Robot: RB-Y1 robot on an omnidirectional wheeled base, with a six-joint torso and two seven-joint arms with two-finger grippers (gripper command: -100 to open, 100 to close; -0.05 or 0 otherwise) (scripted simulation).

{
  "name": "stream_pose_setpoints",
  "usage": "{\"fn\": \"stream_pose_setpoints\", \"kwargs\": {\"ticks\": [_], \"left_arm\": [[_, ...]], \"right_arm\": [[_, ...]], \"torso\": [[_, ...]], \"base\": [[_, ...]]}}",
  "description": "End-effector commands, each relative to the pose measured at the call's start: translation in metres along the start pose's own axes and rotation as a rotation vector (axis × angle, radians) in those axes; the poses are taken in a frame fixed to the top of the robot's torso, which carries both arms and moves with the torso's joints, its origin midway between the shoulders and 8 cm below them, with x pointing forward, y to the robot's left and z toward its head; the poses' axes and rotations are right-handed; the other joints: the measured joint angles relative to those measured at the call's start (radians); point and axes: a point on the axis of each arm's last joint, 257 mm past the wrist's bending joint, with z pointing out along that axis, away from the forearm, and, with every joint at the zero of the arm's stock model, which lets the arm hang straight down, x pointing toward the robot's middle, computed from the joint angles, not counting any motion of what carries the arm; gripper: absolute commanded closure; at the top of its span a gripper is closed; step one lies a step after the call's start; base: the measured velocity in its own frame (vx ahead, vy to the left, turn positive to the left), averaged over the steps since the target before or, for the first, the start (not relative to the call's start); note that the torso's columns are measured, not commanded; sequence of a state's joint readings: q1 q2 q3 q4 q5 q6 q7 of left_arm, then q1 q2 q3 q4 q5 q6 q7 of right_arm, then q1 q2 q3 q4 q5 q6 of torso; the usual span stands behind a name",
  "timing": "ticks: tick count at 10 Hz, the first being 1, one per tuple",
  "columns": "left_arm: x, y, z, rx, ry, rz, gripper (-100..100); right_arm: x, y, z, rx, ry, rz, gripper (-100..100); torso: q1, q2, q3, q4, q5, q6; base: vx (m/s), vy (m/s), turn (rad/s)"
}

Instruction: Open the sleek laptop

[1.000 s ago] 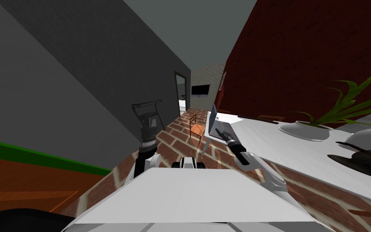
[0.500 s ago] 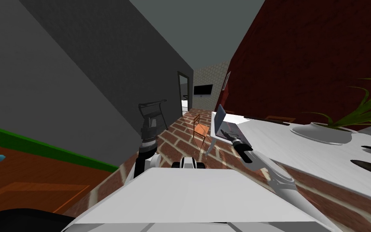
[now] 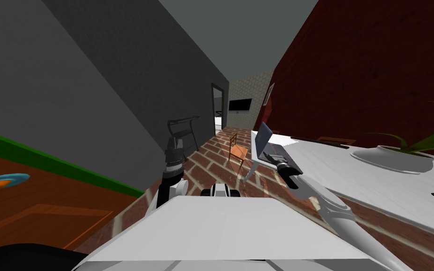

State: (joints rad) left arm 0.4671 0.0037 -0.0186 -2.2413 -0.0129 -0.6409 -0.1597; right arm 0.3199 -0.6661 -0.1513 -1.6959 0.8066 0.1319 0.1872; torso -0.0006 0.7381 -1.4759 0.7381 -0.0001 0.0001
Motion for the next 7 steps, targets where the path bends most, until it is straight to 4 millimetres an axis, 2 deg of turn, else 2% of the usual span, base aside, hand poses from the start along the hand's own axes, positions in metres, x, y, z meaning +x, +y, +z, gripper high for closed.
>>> {"fn": "stream_pose_setpoints", "kwargs": {"ticks": [1,4,7], "left_arm": [[0.0,0.0,0.0,0.0,0.0,0.0,0],[0.0,0.0,0.0,0.0,0.0,0.0,0],[0.0,0.0,0.0,0.0,0.0,0.0,0]], "right_arm": [[-0.008,-0.041,0.009,0.086,0.008,-0.112,-100],[-0.023,-0.093,0.017,0.192,0.011,-0.246,-100],[-0.043,-0.137,0.02,0.285,0.009,-0.357,-100]], "torso": [[0.003,-0.001,0.0,0.0,0.001,0.0],[0.004,0.0,0.0,0.0,0.001,-0.001],[0.002,0.0,0.0,0.001,0.001,-0.001]], "base": [[-0.029,0.164,0.129],[-0.042,0.184,0.103],[-0.039,0.171,0.108]]}}
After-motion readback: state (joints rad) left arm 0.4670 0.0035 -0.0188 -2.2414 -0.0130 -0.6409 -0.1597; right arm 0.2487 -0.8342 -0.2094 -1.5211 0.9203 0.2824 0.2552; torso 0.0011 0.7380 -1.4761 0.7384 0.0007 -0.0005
